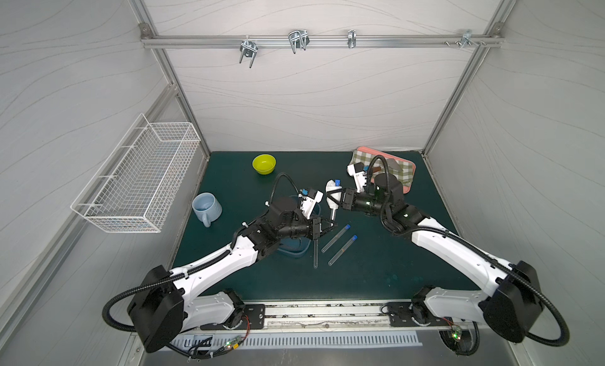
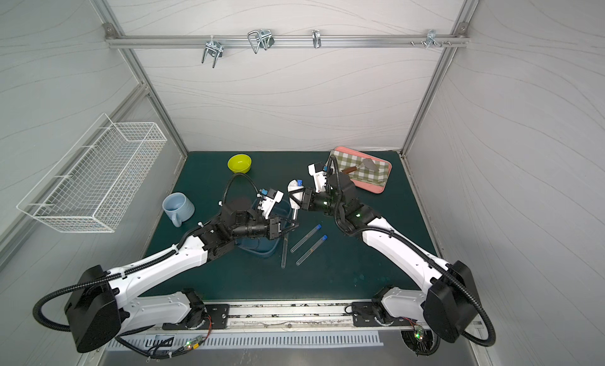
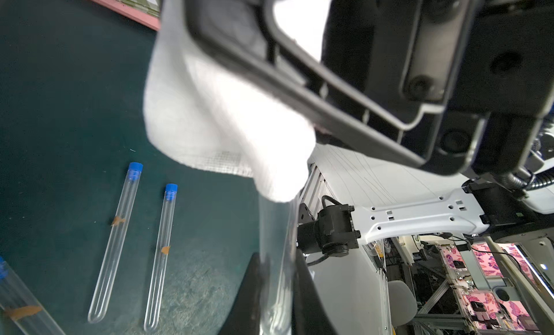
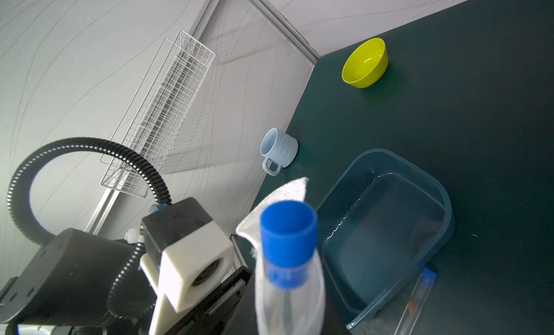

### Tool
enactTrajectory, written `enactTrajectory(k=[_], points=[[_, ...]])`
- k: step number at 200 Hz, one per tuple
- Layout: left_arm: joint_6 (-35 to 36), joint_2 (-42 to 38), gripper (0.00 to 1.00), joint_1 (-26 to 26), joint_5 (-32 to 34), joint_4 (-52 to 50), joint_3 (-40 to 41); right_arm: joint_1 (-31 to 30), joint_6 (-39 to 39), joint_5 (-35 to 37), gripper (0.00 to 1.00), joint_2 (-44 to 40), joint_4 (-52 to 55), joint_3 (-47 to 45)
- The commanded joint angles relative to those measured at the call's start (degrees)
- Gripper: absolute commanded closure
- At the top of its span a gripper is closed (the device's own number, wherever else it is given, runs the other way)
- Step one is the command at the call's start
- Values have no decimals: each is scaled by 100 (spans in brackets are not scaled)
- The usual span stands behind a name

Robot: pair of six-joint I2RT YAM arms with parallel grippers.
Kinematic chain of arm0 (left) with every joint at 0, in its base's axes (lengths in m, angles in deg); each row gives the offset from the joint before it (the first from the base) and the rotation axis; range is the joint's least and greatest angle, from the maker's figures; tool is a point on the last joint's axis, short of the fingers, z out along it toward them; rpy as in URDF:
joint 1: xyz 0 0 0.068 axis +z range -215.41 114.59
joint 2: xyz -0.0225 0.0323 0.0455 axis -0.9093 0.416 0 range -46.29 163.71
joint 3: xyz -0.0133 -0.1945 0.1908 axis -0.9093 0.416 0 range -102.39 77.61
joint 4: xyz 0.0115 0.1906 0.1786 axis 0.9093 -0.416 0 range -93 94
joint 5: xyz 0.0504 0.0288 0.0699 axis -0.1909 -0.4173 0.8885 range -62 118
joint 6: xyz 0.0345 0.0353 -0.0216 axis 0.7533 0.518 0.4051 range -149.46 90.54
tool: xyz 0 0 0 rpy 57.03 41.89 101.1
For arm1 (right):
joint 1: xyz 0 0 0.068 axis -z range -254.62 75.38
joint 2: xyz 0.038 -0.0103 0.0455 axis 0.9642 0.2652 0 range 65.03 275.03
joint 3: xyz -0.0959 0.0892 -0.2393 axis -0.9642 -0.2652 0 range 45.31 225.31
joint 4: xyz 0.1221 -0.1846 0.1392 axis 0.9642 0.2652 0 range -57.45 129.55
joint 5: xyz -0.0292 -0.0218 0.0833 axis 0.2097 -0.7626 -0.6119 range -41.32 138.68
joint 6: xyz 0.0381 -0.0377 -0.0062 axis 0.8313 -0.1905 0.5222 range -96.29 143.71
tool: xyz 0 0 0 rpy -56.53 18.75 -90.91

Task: Wipe the exteriors of test tubes
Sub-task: Wipe the dirt from the test tube.

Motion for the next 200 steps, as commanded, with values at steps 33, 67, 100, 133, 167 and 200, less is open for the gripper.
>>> enactTrajectory(k=[33,67,100,133,167,200], points=[[-9,-106,93,1,-37,310,-176,-424,366,425,80,-498,-54,-818],[-47,-62,93,3,-63,387,-141,-484,420,711,80,-754,16,-1066],[-50,-58,93,3,-126,450,-149,-154,-12,311,80,-295,268,-377],[5,-125,93,8,-106,356,-140,150,-353,28,80,72,440,313],[12,-129,93,11,-88,358,-149,153,-270,-47,80,3,440,207],[18,-90,93,11,-89,374,-172,-172,213,224,80,-386,151,-602]])
